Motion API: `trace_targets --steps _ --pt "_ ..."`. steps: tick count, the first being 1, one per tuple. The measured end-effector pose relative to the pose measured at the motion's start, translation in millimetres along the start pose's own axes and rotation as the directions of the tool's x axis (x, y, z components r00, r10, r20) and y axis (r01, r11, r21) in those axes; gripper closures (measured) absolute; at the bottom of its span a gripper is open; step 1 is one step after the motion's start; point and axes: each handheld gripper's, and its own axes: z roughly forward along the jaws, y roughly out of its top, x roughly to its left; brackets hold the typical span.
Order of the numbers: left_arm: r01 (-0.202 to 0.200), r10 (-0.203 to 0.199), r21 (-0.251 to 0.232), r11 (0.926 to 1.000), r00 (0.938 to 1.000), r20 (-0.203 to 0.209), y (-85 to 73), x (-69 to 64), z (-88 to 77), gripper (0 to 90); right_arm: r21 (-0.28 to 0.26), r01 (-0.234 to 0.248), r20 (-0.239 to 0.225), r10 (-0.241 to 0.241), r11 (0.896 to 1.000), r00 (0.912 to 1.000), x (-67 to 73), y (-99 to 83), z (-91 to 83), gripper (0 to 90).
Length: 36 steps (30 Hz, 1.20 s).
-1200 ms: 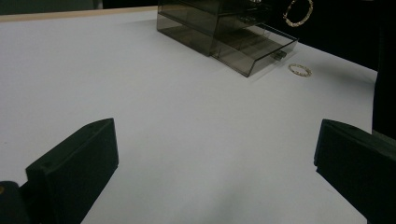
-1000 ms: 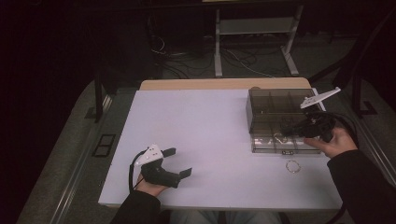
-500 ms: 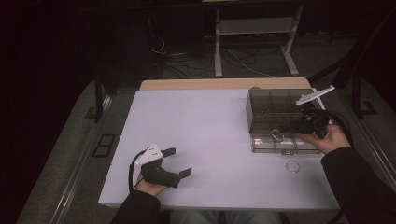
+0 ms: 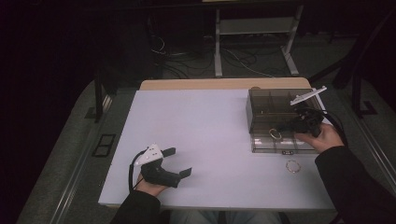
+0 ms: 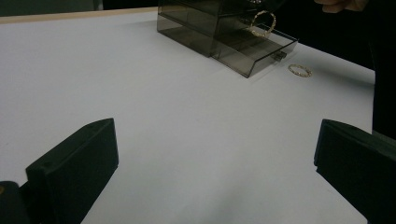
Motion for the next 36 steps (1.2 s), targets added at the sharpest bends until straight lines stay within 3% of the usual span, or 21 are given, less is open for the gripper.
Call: trace_targets --steps 16,36 --pt "-0.002 0.002 0.002 1.0 1.0 0.0 0.0 0.1 0.1 0.0 0.019 -0.025 -0.007 0.025 1.0 0.9997 -7.9 -6.3 20.8 87.0" --pt "-0.002 0.002 0.0 1.0 1.0 0.002 0.0 -0.4 0.3 0.0 0.044 -0.01 0.012 0.009 0.999 0.9999 -5.0 -10.3 40.0 86.2"
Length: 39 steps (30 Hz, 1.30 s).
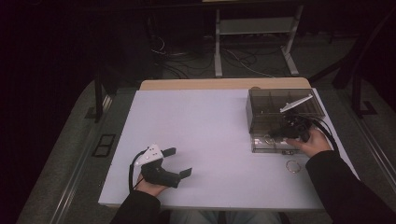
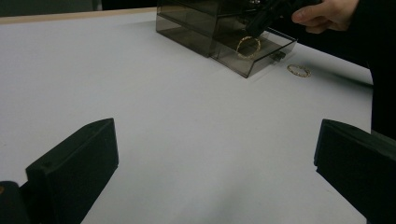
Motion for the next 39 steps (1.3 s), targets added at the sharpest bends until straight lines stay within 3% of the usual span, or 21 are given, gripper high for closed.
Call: trace_targets --steps 18,32,39 --pt "0.0 0.0 0.002 1.0 1.0 0.001 -0.1 -0.1 0.3 0.0 -0.057 0.036 0.005 -0.036 0.998 0.9993 16.3 -3.3 -12.0 57.8" --pt "0.001 -0.001 0.003 1.0 1.0 0.001 -0.2 -0.2 0.4 0.0 -0.061 0.077 0.004 -0.077 0.995 0.997 30.9 -8.2 -33.3 10.1" --pt "0.0 0.0 0.003 1.0 1.0 0.001 -0.1 -0.3 0.3 0.0 -0.066 0.065 -0.027 -0.067 0.996 0.9974 36.5 -12.4 -44.4 10.0"
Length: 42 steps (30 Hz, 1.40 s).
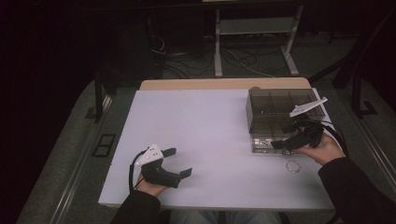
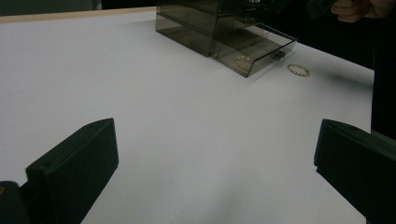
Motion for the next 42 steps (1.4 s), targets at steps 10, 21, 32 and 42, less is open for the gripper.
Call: trace_targets --steps 10,21,32,42 --pt "0.0 0.0 0.0 1.0 1.0 -0.001 0.0 0.0 0.1 0.0 -0.013 -0.004 -0.001 0.004 1.0 1.0 4.5 -9.4 -10.9 10.0" --pt "0.001 -0.001 0.0 1.0 1.0 0.0 -0.1 -0.1 0.0 0.0 -0.02 0.015 0.006 -0.015 1.0 0.9999 11.5 -24.1 -18.2 10.1" --pt "0.001 -0.001 0.0 1.0 1.0 0.0 0.0 -0.2 -0.2 0.0 -0.01 0.005 0.002 -0.005 1.0 1.0 11.8 -42.0 -13.6 10.1" --pt "0.002 -0.002 -0.002 1.0 1.0 -0.002 0.2 -0.3 -0.6 0.0 0.006 -0.001 -0.01 0.002 1.0 0.9999 11.0 -53.4 -6.3 10.1"
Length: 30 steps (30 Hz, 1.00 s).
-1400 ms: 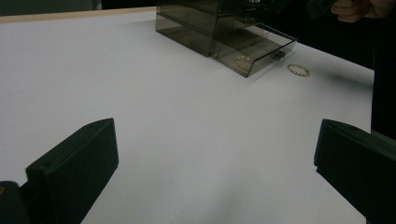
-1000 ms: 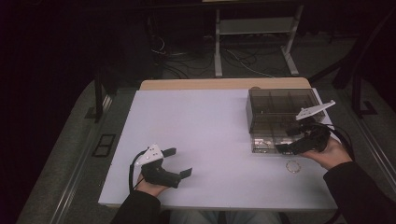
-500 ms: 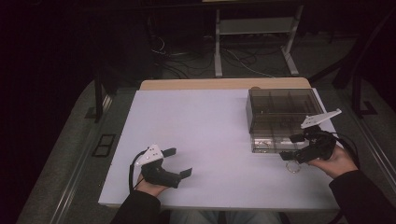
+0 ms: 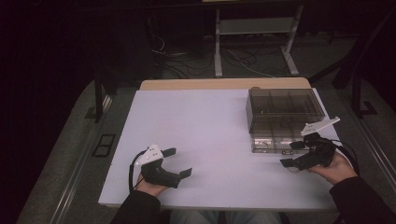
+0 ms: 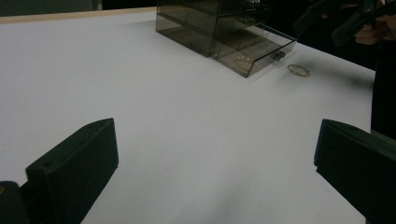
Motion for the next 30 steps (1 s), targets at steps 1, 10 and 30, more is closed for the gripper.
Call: trace_targets --steps 1,10,30 --pt "0.0 0.0 0.0 1.0 1.0 0.0 0.0 0.0 -0.1 0.0 0.003 -0.001 -0.002 0.001 1.0 1.0 0.0 -0.8 0.6 10.1" --pt "0.0 0.0 -0.001 1.0 1.0 0.0 0.0 -0.1 0.0 0.0 0.02 -0.003 -0.01 0.003 1.0 0.9999 -0.3 -9.6 8.0 10.1" --pt "-0.001 0.001 0.001 1.0 1.0 0.001 -0.2 -0.1 0.4 0.0 0.099 0.014 -0.002 -0.013 0.995 0.9999 2.0 -24.2 20.4 15.6"
